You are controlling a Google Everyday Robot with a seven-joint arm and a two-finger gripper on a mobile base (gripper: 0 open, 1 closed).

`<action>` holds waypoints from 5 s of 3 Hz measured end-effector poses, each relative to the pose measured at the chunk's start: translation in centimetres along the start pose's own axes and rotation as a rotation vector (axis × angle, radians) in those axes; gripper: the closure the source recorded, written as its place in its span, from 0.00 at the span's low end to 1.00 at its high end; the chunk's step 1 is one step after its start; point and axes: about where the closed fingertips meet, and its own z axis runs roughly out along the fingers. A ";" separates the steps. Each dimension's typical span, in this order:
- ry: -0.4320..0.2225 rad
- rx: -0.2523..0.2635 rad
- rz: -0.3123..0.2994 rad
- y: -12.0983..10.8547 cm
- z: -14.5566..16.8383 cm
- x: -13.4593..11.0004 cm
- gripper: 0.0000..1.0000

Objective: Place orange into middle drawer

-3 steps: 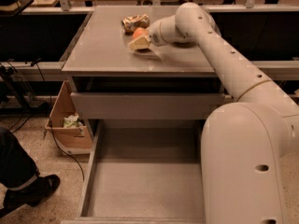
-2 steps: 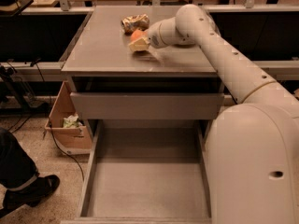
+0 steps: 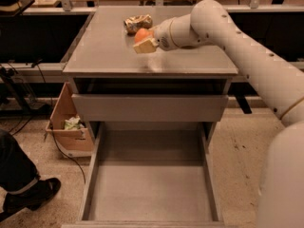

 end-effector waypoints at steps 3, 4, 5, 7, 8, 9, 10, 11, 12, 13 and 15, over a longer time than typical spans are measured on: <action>-0.027 -0.094 0.120 6.2 -8.2 2.1 1.00; 0.024 -0.141 0.071 7.9 -7.8 3.0 1.00; 0.093 -0.235 0.006 13.4 -10.5 6.0 1.00; 0.245 -0.289 0.013 19.8 -14.0 17.7 1.00; 0.245 -0.289 0.012 19.8 -13.9 17.7 1.00; 0.361 -0.252 0.040 19.3 -12.4 25.9 1.00; 0.448 -0.212 0.081 19.4 -11.5 33.0 1.00; 0.495 -0.182 0.141 20.5 -10.9 40.0 1.00; 0.504 -0.179 0.184 21.7 -9.1 44.8 1.00; 0.495 -0.189 0.217 22.7 -6.8 48.1 1.00; 0.479 -0.167 0.173 23.9 -2.4 51.8 1.00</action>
Offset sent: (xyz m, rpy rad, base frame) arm -0.1527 -0.0736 0.0133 0.1863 0.2026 -0.0111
